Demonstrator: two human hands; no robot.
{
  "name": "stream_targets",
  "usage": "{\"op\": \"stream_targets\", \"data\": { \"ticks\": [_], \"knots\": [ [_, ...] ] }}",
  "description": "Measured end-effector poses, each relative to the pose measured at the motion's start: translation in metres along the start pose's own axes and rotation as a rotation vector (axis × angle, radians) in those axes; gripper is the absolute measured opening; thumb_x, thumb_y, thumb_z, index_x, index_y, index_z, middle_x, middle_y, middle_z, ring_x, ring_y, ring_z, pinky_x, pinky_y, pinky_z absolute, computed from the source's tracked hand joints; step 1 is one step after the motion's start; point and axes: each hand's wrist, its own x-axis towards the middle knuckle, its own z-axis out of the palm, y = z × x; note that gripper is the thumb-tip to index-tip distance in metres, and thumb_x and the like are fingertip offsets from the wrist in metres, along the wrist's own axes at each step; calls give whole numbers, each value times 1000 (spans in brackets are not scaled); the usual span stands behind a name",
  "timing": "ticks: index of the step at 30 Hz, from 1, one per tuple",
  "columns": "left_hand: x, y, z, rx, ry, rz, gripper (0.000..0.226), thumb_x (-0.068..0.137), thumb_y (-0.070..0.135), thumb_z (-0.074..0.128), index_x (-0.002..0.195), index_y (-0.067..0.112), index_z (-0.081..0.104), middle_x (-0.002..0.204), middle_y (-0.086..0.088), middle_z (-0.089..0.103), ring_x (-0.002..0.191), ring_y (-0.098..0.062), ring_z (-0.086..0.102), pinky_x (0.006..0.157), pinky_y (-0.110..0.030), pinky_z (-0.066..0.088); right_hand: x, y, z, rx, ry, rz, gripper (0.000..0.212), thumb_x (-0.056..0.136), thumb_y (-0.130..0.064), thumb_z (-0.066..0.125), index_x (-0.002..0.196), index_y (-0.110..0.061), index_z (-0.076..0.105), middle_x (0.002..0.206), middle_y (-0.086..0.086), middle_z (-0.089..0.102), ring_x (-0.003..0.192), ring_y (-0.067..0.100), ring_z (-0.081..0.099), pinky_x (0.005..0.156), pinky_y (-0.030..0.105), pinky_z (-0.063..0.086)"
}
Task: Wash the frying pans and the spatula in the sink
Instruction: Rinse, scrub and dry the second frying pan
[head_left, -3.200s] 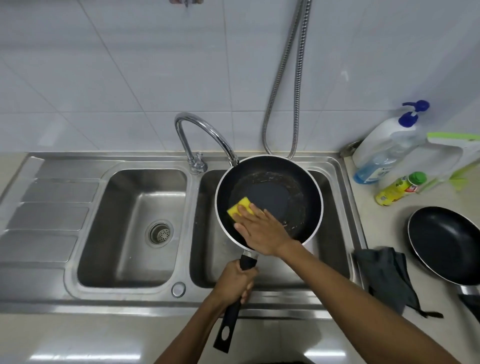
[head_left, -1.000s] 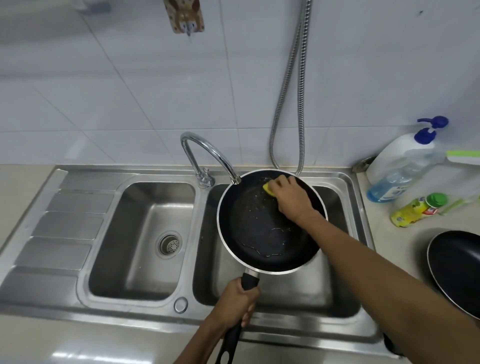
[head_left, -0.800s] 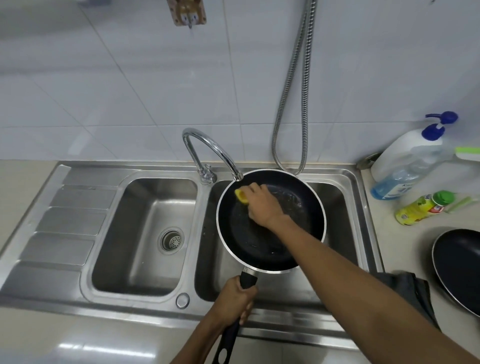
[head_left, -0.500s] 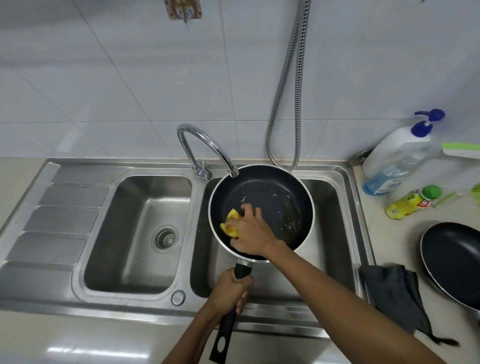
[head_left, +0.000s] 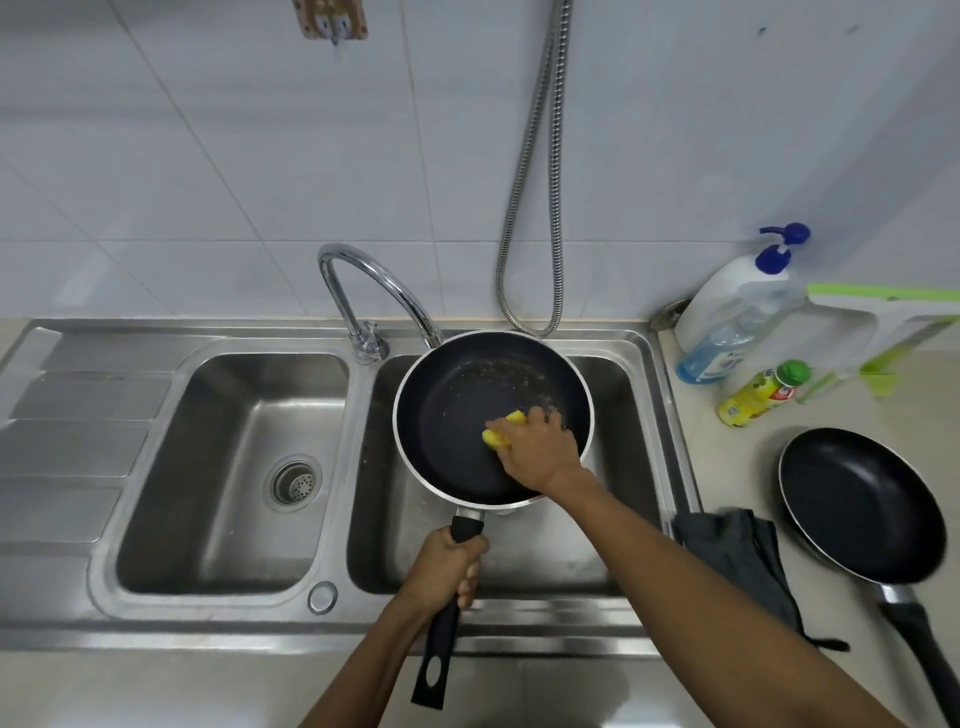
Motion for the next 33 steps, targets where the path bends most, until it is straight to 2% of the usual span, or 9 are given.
{"op": "stream_targets", "data": {
  "ticks": [3, 7, 11, 13, 15, 19, 25, 29, 33],
  "knots": [
    [0, -2, -3, -13, -7, -2, 43, 92, 7, 53, 52, 15, 40, 43, -3, 33, 33, -14, 28, 36, -20, 27, 6, 5, -10, 375, -8, 70, 33, 100, -49, 34, 124, -41, 56, 135, 13, 58, 125, 40, 51, 105, 49, 42],
    [-1, -8, -14, -16, 8, -1, 38, 90, 6, 54, 55, 15, 41, 46, -3, 36, 35, -14, 30, 37, -21, 28, 7, 11, -36, 1080, -72, 302, 35, 91, -55, 48, 95, -30, 72, 92, 2, 65, 87, 24, 57, 83, 37, 42],
    [-5, -15, -25, 11, 14, -1, 43, 91, 10, 55, 51, 17, 42, 45, -5, 36, 35, -16, 31, 39, -22, 29, 4, 41, -54, 1569, -59, 351, 36, 90, -61, 59, 104, -28, 64, 85, 4, 67, 68, 21, 61, 60, 33, 52],
    [-8, -17, -28, 19, 34, 6, 45, 93, 10, 55, 51, 17, 42, 45, -5, 37, 35, -16, 32, 40, -22, 30, 4, 58, -51, 1440, 102, 375, 31, 95, -55, 53, 101, -26, 60, 88, 7, 66, 68, 24, 61, 55, 34, 50],
    [-10, -18, -30, 21, 54, 13, 46, 94, 10, 56, 51, 17, 42, 45, -5, 37, 35, -15, 32, 40, -22, 30, 5, 72, -39, 1005, 283, 387, 34, 97, -51, 43, 96, -22, 61, 94, 9, 66, 80, 30, 63, 65, 41, 54],
    [-11, -22, -27, 14, 77, 12, 45, 94, 11, 55, 52, 18, 42, 46, -5, 36, 35, -14, 31, 39, -22, 29, 7, 89, 5, 501, 227, 352, 41, 103, -35, 31, 85, -11, 59, 90, 16, 70, 87, 38, 64, 84, 46, 54],
    [-6, -25, -9, 9, 89, -26, 34, 91, 9, 55, 59, 15, 44, 48, -4, 39, 37, -14, 33, 39, -22, 30, 10, 96, 20, 396, 179, 355, 29, 104, -17, 42, 89, -5, 63, 87, 15, 68, 80, 31, 69, 77, 44, 61],
    [-1, -25, 8, -21, 99, -46, 34, 93, 9, 54, 61, 14, 43, 47, -3, 38, 36, -14, 32, 39, -22, 29, 24, 104, 25, 395, 192, 414, 45, 104, -33, 34, 86, -10, 69, 85, 14, 71, 76, 30, 70, 77, 45, 62],
    [2, -24, 20, -74, 133, -41, 29, 94, 5, 55, 68, 13, 44, 49, -4, 38, 35, -14, 30, 36, -20, 28, 31, 110, 23, 250, 172, 318, 30, 104, -19, 42, 107, -9, 70, 97, 13, 75, 90, 34, 73, 81, 44, 62]
  ]
}}
